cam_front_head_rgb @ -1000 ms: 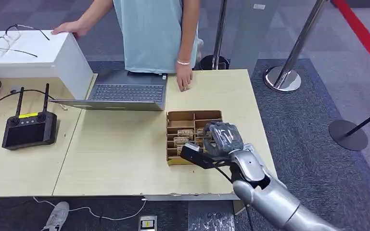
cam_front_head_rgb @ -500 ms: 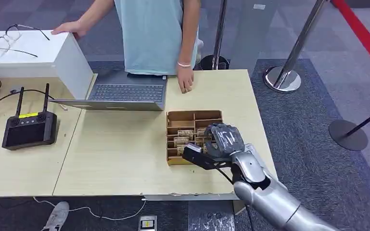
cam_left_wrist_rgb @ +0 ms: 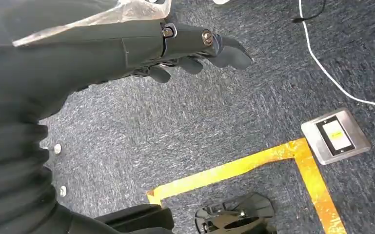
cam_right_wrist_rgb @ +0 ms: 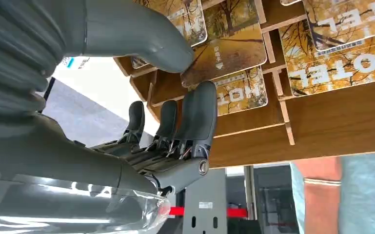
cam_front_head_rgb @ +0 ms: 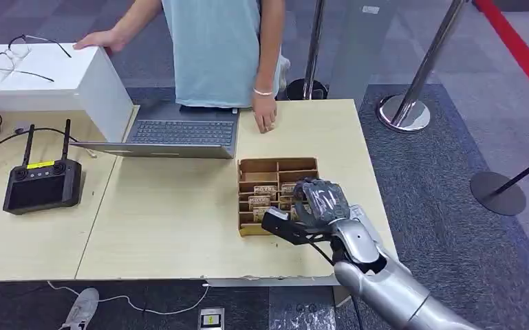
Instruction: Pass the card to the sensor for recognition and then transmit it.
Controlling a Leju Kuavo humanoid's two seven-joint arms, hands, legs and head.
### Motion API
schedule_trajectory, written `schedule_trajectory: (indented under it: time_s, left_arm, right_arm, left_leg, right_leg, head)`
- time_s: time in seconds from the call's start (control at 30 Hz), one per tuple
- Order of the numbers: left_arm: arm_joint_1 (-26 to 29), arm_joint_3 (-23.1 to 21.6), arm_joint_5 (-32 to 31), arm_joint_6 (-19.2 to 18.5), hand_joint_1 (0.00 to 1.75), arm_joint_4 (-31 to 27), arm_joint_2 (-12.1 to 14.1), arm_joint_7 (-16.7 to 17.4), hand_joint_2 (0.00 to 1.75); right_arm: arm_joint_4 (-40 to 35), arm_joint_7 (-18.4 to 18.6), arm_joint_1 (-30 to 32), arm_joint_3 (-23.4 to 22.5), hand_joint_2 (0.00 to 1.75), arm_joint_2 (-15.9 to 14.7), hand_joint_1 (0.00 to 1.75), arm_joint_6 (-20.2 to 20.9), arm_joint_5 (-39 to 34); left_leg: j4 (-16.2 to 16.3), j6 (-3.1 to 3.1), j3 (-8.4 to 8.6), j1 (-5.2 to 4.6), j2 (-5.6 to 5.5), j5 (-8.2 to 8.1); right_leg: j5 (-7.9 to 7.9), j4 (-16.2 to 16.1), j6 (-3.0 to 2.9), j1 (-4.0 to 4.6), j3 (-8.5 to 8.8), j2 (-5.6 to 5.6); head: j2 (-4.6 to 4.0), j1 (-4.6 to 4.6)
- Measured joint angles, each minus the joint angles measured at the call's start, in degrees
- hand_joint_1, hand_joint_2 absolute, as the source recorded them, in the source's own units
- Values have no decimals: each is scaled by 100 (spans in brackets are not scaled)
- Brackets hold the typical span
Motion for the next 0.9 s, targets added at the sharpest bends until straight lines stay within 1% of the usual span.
schedule_trajectory:
  time_s: [0.07,0.2,0.27,0.43,0.5,0.53,0.6,0.67,0.9]
  left_arm:
    - [0,0,0,0,0,0,-2,0,175]
    - [0,0,0,-2,0,0,-4,2,175]
    - [0,0,0,-2,0,0,-4,2,175]
    - [0,0,0,0,0,0,-7,2,175]
    - [0,0,0,-4,0,0,-7,22,175]
    - [0,0,0,-15,0,0,-9,26,175]
    - [0,0,-2,-37,0,0,-9,33,175]
    - [0,0,-7,-48,0,0,-9,52,175]
    - [0,0,-20,-52,0,0,-22,52,175]
  right_arm:
    - [17,-15,0,0,175,9,91,-9,0]
    - [39,-42,7,2,175,26,93,-15,0]
    - [44,-44,12,2,175,37,91,-15,0]
    - [63,-59,20,4,175,41,94,-24,0]
    - [72,-59,20,4,175,44,89,-33,0]
    - [79,-59,20,2,175,48,82,-33,0]
    - [79,-59,17,2,175,48,86,-33,0]
    - [81,-59,17,-2,175,46,93,-28,0]
    - [79,-59,-62,-33,175,48,96,9,0]
  left_leg:
    - [0,0,1,0,0,0]
    - [0,0,1,0,0,0]
    - [0,0,2,0,1,0]
    - [0,0,3,0,1,0]
    - [0,0,3,0,1,0]
    - [0,0,3,0,1,0]
    - [0,0,4,0,1,0]
    - [0,0,3,0,1,0]
    - [0,0,-1,0,0,0]
  right_leg:
    - [0,0,0,0,1,0]
    - [0,0,0,0,1,0]
    - [0,0,0,0,2,0]
    - [0,0,0,0,3,0]
    - [0,0,0,0,3,0]
    - [0,0,0,0,3,0]
    - [0,0,0,0,3,0]
    - [0,0,0,0,3,0]
    - [0,0,0,0,0,0]
  head:
    - [0,0]
    - [0,2]
    - [0,2]
    - [0,0]
    - [0,0]
    - [0,2]
    - [0,0]
    - [0,0]
    - [0,0]
